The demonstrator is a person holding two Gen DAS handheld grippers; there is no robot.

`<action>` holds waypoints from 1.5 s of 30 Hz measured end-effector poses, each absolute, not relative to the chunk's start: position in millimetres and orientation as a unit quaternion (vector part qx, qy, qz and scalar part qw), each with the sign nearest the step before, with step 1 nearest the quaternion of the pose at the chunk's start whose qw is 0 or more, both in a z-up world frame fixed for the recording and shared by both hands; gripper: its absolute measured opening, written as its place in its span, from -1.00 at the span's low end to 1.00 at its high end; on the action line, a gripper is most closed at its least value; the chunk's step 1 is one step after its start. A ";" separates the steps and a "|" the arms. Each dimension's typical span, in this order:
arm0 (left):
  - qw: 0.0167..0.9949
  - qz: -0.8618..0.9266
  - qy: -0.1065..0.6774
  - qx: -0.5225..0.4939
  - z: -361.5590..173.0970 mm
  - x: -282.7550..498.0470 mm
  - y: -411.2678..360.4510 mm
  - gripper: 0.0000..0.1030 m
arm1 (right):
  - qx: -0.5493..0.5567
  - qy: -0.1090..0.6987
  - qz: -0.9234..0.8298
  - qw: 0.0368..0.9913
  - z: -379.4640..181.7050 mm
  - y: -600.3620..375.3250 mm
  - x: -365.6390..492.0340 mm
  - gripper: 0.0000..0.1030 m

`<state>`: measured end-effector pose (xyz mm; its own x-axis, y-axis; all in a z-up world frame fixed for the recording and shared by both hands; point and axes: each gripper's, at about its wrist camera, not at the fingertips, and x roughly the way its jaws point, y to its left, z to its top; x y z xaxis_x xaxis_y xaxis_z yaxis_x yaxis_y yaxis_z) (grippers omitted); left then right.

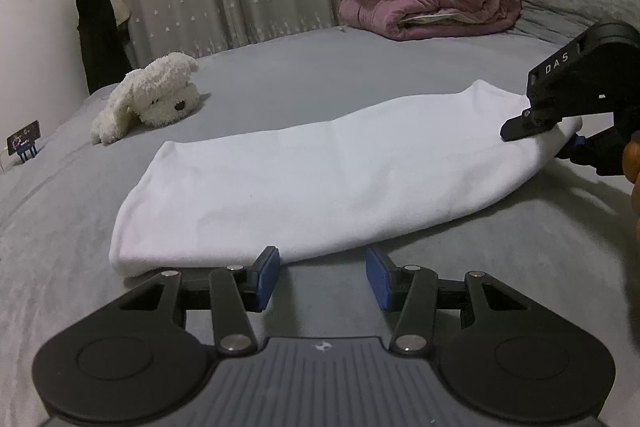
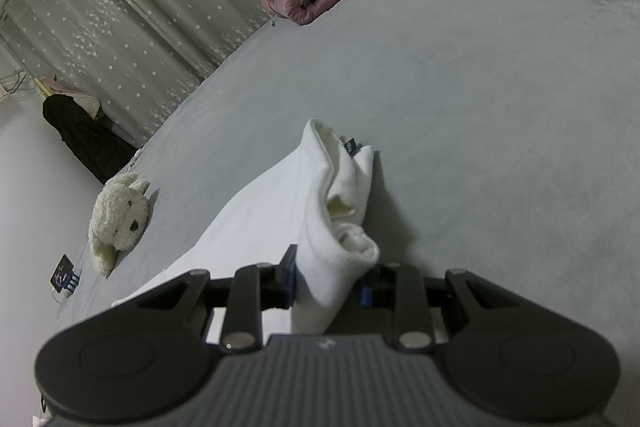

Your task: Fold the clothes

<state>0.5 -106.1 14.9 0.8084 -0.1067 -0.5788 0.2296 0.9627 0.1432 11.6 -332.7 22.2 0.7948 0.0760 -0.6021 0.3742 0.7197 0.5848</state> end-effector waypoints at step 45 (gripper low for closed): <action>0.940 -0.105 0.274 0.172 28.3 30.1 -121.0 -0.07 | 0.304 0.254 -0.066 0.916 59.3 -311.9 0.2 -0.55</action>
